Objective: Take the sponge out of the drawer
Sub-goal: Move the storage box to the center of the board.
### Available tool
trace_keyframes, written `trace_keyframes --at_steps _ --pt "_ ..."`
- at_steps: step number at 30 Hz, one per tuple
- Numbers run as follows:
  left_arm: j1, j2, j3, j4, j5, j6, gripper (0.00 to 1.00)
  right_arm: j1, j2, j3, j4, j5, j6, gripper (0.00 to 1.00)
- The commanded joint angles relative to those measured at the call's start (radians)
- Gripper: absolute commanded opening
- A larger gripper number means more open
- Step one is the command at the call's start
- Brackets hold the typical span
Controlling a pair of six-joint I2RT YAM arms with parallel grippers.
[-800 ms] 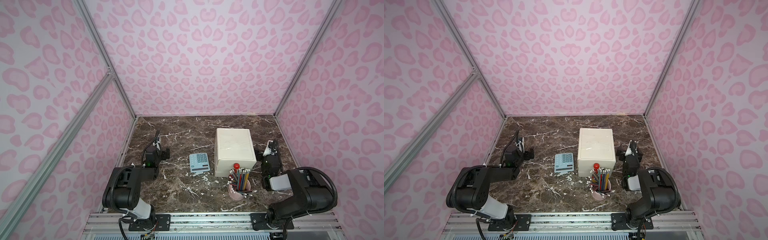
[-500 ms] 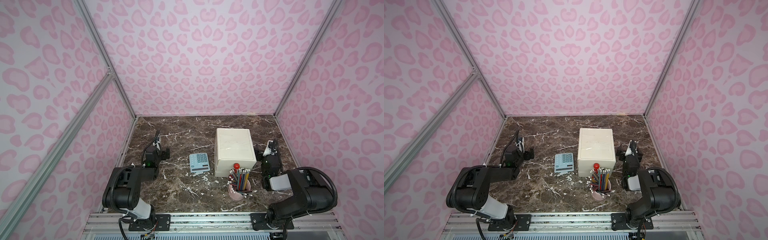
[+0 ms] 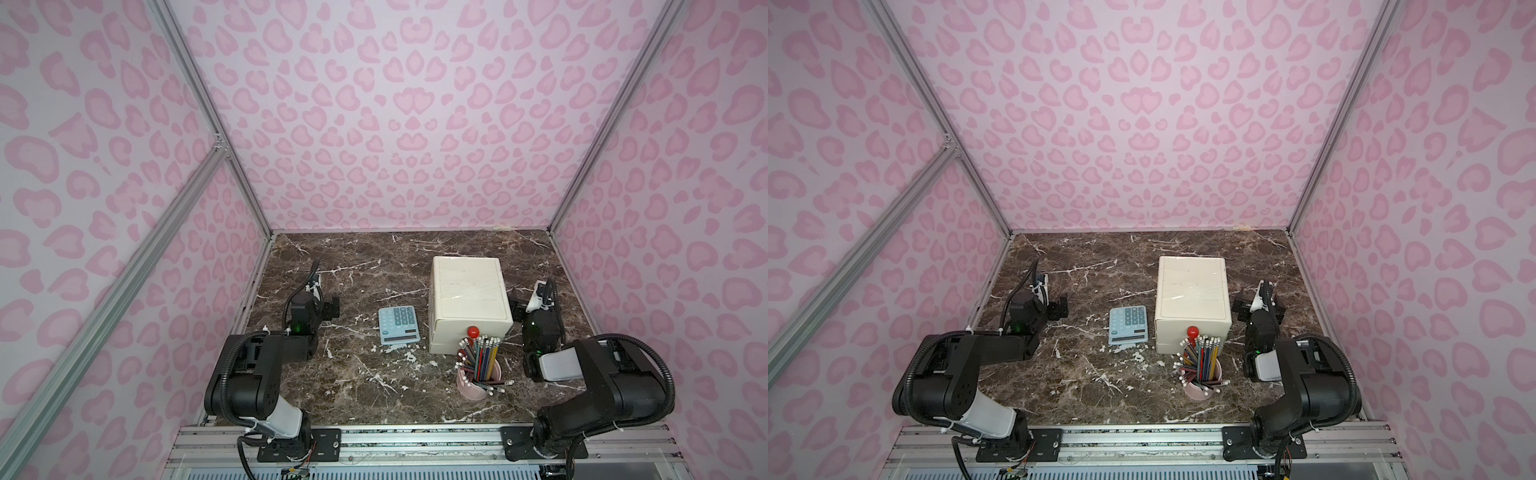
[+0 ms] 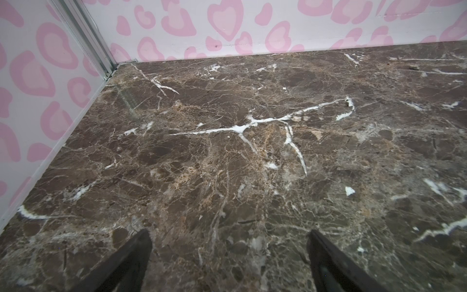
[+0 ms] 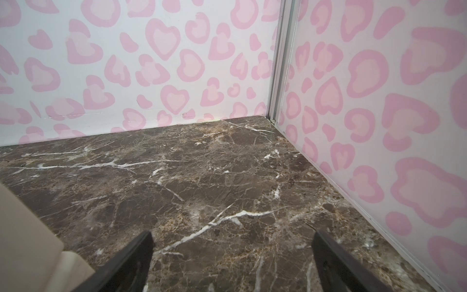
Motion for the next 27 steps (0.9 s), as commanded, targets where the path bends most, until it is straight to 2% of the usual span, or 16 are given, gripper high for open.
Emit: trace_keyframes --at_steps 1,24,26,27 --pt "0.001 -0.004 -0.003 0.025 0.004 0.002 0.98 0.001 0.001 0.002 0.026 -0.004 0.002 0.99" --pt "0.001 -0.006 -0.008 0.033 -0.001 0.002 0.98 0.000 -0.001 0.000 0.029 -0.004 0.002 0.99" --pt "-0.001 -0.036 0.032 -0.060 -0.038 -0.014 0.98 0.000 -0.003 -0.002 0.032 0.004 0.001 0.99" --pt "-0.002 -0.047 0.058 -0.117 -0.061 -0.020 0.98 0.008 -0.008 -0.003 0.036 0.049 0.008 0.99"
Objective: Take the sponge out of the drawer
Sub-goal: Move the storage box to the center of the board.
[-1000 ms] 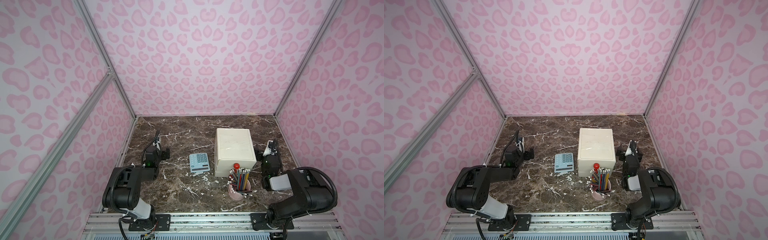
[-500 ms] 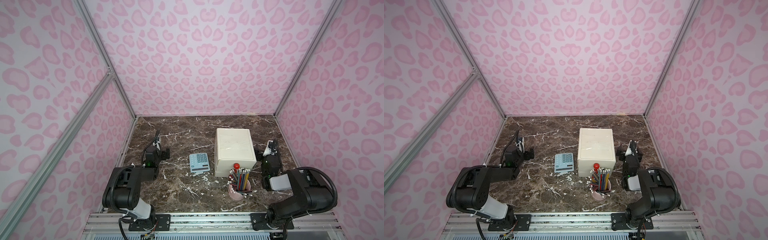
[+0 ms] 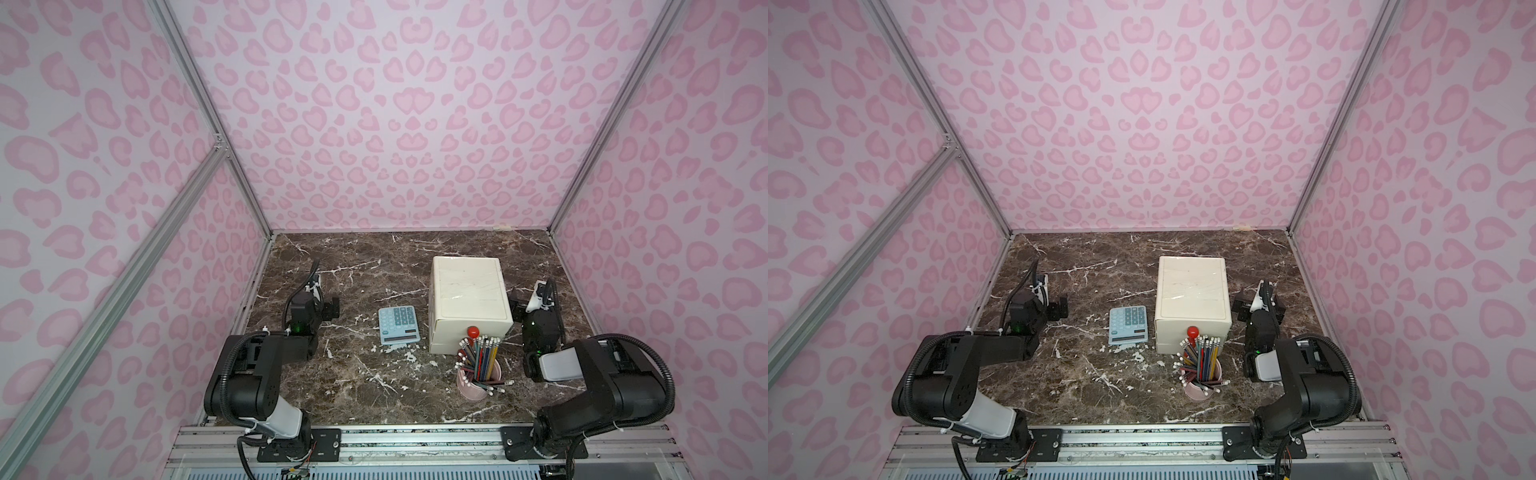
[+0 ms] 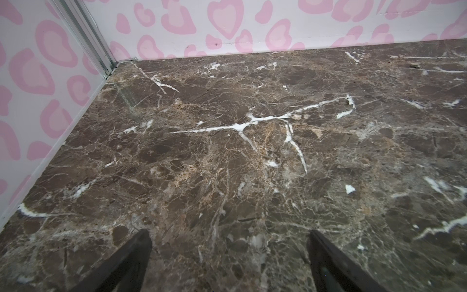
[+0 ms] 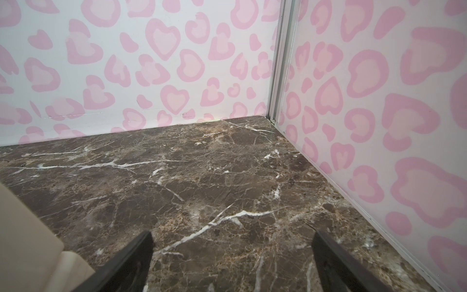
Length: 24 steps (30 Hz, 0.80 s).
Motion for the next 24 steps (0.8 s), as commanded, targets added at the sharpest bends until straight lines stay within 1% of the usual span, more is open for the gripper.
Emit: trace_keyframes --at_steps 1,2,3,5,6,8,10,11,13,14,15,17,18,19,21,24 --pt "-0.002 -0.023 0.054 -0.082 -0.060 -0.020 0.98 0.015 -0.023 0.001 0.011 0.087 0.018 0.99" --pt "-0.002 -0.023 0.057 -0.086 -0.058 -0.016 0.98 0.015 -0.036 0.004 -0.010 0.078 0.016 0.99" --pt "-0.007 -0.031 0.055 -0.088 -0.060 -0.006 0.98 0.024 -0.036 -0.007 0.017 0.081 0.000 0.99" --pt "-0.034 -0.078 0.063 -0.134 -0.098 0.010 0.98 0.059 -0.068 0.001 -0.007 0.127 -0.034 0.99" --pt "-0.043 -0.106 0.074 -0.169 -0.100 0.021 0.98 0.070 -0.092 0.022 -0.065 0.159 -0.030 0.99" --pt "-0.068 -0.186 0.114 -0.262 -0.091 0.033 0.98 0.071 -0.141 0.079 -0.199 0.151 -0.031 0.99" --pt "-0.081 -0.258 0.170 -0.356 -0.029 0.022 0.98 0.091 -0.183 0.112 -0.260 0.153 -0.068 0.99" --pt "-0.086 -0.290 0.209 -0.414 0.011 -0.001 0.98 0.117 -0.210 0.111 -0.254 0.183 -0.108 0.99" --pt "-0.091 -0.334 0.278 -0.510 0.102 -0.065 0.98 0.167 -0.264 0.105 -0.235 0.251 -0.161 0.99" --pt "-0.098 -0.351 0.306 -0.546 0.142 -0.106 0.98 0.182 -0.298 0.108 -0.248 0.262 -0.166 0.99" --pt "-0.103 -0.363 0.321 -0.568 0.183 -0.143 0.98 0.185 -0.330 0.116 -0.280 0.260 -0.146 0.99" --pt "-0.126 -0.394 0.327 -0.571 0.252 -0.228 0.98 0.182 -0.403 0.166 -0.423 0.260 -0.040 0.99" --pt "-0.140 -0.405 0.323 -0.563 0.286 -0.274 0.98 0.181 -0.436 0.199 -0.511 0.246 0.010 0.99" --pt "-0.153 -0.413 0.322 -0.557 0.323 -0.299 0.98 0.181 -0.459 0.221 -0.561 0.223 0.029 0.99" --pt "-0.199 -0.427 0.335 -0.595 0.339 -0.350 0.98 0.183 -0.522 0.248 -0.634 0.163 0.056 0.99" --pt "-0.279 -0.448 0.330 -0.597 0.335 -0.417 0.98 0.183 -0.608 0.254 -0.685 0.078 0.086 0.99"
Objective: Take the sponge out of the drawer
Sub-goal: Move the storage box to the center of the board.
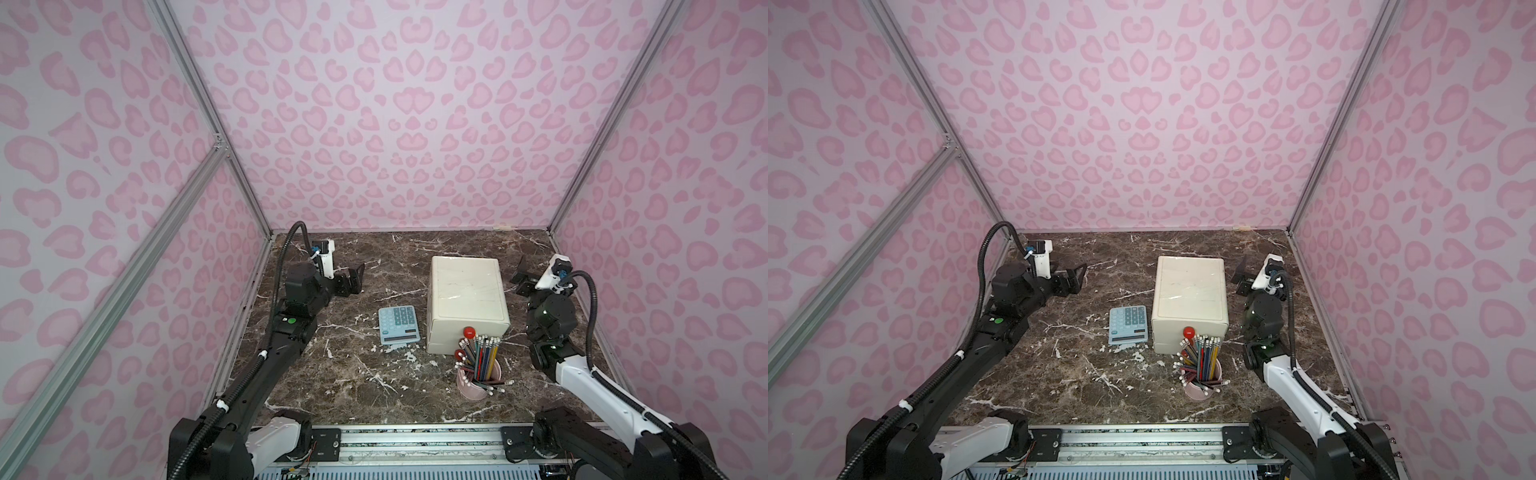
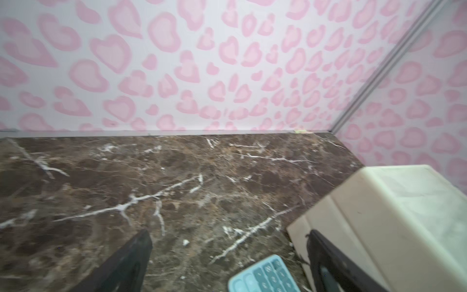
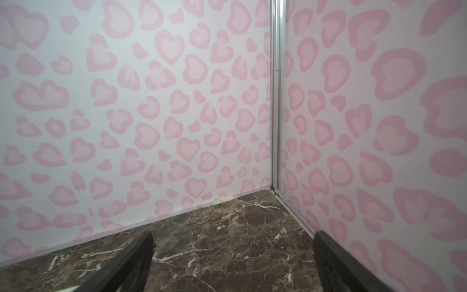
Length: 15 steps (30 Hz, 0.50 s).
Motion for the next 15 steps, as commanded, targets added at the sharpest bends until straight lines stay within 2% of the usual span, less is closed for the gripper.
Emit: trace_keyframes --at_steps 1,3,6,8,10,13,15 --pt "-0.068 -0.019 0.007 -0.027 0.056 -0.148 0.98 0.001 -0.078 0.006 -0.145 -0.120 0.098 0.99" --pt "-0.122 -0.015 0.012 -0.038 0.052 -0.215 0.98 0.002 -0.133 0.011 -0.173 -0.198 0.159 0.99" --pt "-0.175 0.005 -0.004 0.005 0.104 -0.313 0.98 0.019 -0.193 0.040 -0.222 -0.306 0.173 0.99" --pt "-0.194 0.026 -0.036 0.122 0.187 -0.363 0.98 0.043 -0.216 0.063 -0.246 -0.350 0.178 0.99" --pt "-0.206 0.051 -0.036 0.182 0.213 -0.398 0.98 0.065 -0.225 0.065 -0.227 -0.390 0.204 0.99" --pt "-0.224 0.063 0.036 0.023 0.121 -0.408 0.98 0.106 -0.213 0.077 -0.158 -0.487 0.303 0.99" --pt "-0.226 0.071 0.054 0.009 0.119 -0.395 0.98 0.158 -0.190 0.083 -0.104 -0.563 0.298 0.99"
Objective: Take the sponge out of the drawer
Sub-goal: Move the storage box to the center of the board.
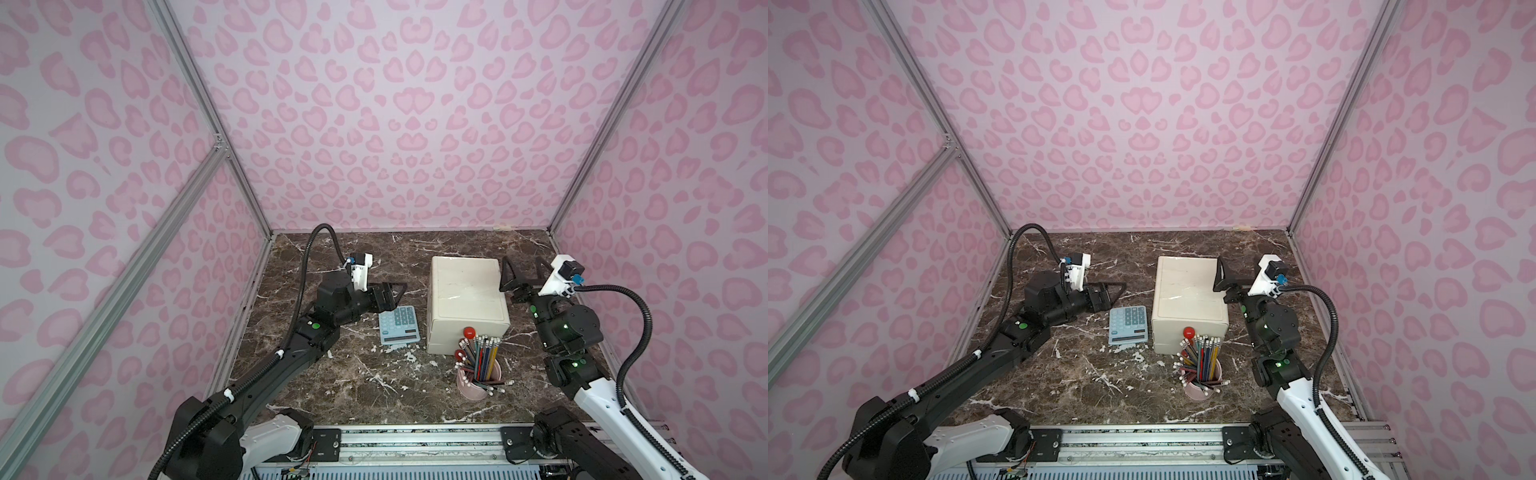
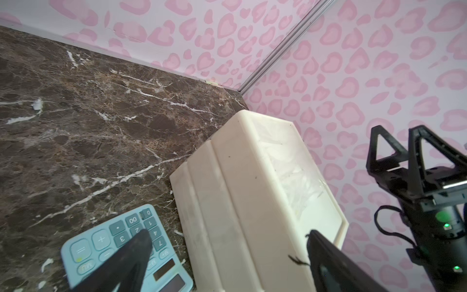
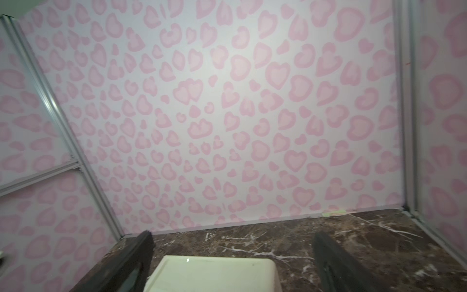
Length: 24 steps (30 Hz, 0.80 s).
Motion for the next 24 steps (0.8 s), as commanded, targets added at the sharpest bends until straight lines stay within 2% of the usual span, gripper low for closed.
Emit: trace_keyframes --at_steps 1,4,7,10,13,16,17,19,21,24 --pt "-0.005 0.022 0.037 0.002 -0.018 -0.026 0.98 0.071 0.028 0.014 0.086 -0.154 0.028 0.99" --pt "-0.005 0.138 0.136 -0.115 -0.007 -0.033 0.98 0.127 0.049 0.038 0.045 -0.036 -0.033 0.99" --pt "-0.006 0.288 0.212 -0.192 0.051 -0.027 0.98 0.126 0.050 0.031 0.043 0.065 -0.029 0.99" --pt "-0.011 0.386 0.243 -0.250 0.026 -0.007 0.98 0.126 0.044 0.037 0.015 0.114 -0.047 0.99" --pt "-0.034 0.383 0.232 -0.319 -0.084 0.035 0.98 0.125 0.026 0.037 -0.014 0.171 -0.051 0.99" --pt "-0.100 0.360 0.276 -0.486 -0.229 0.134 1.00 0.113 0.012 0.028 -0.025 0.218 -0.058 0.99" --pt "-0.132 0.361 0.294 -0.547 -0.272 0.173 0.94 0.105 0.011 0.029 -0.034 0.229 -0.057 0.99" --pt "-0.188 0.370 0.314 -0.635 -0.352 0.215 0.92 0.085 0.020 0.031 -0.046 0.243 -0.060 0.99" --pt "-0.226 0.388 0.322 -0.680 -0.425 0.219 0.95 0.045 0.049 0.049 -0.078 0.229 -0.058 0.99" --pt "-0.254 0.395 0.304 -0.671 -0.483 0.196 0.96 -0.039 0.116 0.128 -0.233 0.153 -0.012 0.99"
